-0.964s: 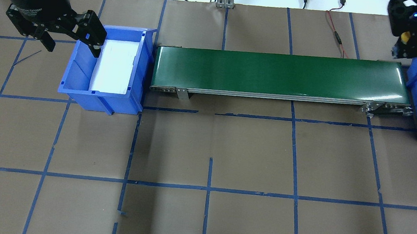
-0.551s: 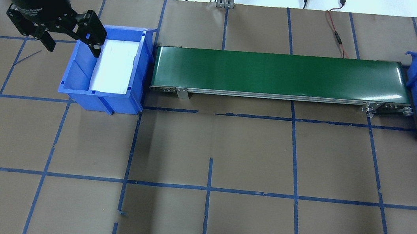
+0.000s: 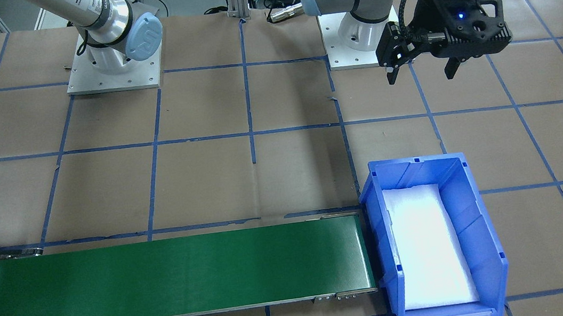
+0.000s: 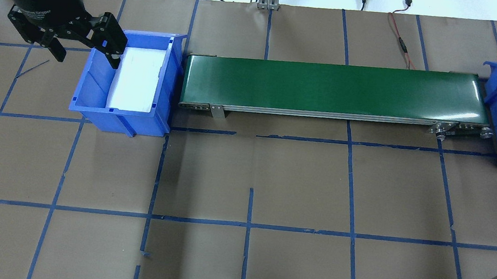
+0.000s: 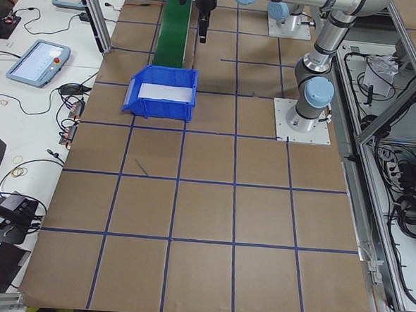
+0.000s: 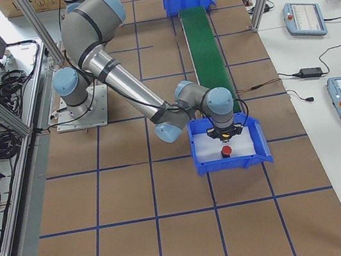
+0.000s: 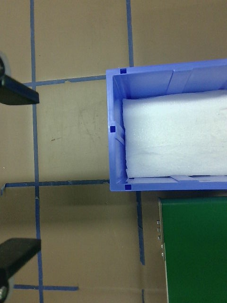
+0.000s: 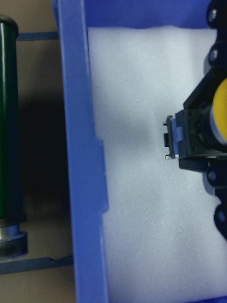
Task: Transport two buttons from left to right
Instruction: 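Lower the yellow button into the far bin and open the right gripper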
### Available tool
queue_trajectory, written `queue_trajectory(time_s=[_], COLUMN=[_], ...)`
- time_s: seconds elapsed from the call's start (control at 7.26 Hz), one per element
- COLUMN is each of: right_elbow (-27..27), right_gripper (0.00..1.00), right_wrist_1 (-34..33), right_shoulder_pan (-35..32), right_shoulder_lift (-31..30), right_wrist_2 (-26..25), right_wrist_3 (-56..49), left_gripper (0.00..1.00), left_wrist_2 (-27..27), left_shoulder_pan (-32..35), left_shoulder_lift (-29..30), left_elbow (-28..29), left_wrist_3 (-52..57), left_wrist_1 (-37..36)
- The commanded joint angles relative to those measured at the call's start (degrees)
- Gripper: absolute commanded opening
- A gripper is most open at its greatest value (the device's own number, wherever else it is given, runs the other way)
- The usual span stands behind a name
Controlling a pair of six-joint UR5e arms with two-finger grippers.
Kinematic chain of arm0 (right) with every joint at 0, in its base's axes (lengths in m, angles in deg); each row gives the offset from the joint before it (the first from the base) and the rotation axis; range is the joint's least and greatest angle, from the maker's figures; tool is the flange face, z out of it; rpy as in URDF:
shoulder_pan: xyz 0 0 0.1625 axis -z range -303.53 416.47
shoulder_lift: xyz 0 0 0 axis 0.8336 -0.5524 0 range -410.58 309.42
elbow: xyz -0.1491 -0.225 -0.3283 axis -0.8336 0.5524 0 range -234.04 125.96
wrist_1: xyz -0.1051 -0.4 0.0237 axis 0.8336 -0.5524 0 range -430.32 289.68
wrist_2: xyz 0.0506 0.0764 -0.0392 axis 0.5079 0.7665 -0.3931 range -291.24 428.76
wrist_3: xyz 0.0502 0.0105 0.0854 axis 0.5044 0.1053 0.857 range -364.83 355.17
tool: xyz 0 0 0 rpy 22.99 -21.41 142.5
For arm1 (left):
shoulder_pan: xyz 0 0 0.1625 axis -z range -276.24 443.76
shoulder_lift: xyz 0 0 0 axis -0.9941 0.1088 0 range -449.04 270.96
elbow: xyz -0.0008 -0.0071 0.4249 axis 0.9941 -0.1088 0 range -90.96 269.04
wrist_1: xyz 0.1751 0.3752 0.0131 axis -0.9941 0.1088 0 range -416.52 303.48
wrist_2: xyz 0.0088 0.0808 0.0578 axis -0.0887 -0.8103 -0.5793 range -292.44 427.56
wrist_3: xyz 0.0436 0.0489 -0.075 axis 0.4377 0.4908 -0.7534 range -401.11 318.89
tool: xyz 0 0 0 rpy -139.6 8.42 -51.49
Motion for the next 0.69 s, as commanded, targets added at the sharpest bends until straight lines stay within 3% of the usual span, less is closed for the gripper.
queue_trajectory(time_s=[0.0, 0.14, 0.55], right_elbow=[-2.9, -3.5, -1.5], right_gripper=[0.2, 0.98, 1.0], right_wrist_1=[-0.3, -0.3, 0.2], right_shoulder_pan=[0.0, 0.0, 0.1], right_shoulder_lift=[0.5, 0.4, -1.6], right_wrist_2=[-0.6, -0.6, -2.5], right_wrist_3=[-1.1, -1.1, -1.0], left_gripper=[1.0, 1.0, 1.0], left_wrist_2=[-0.1, 0.0, 0.0], left_shoulder_pan=[0.0, 0.0, 0.0], left_shoulder_lift=[0.0, 0.0, 0.0], left_elbow=[0.0, 0.0, 0.0], left_wrist_3=[0.0, 0.0, 0.0], left_wrist_1=[0.0, 0.0, 0.0])
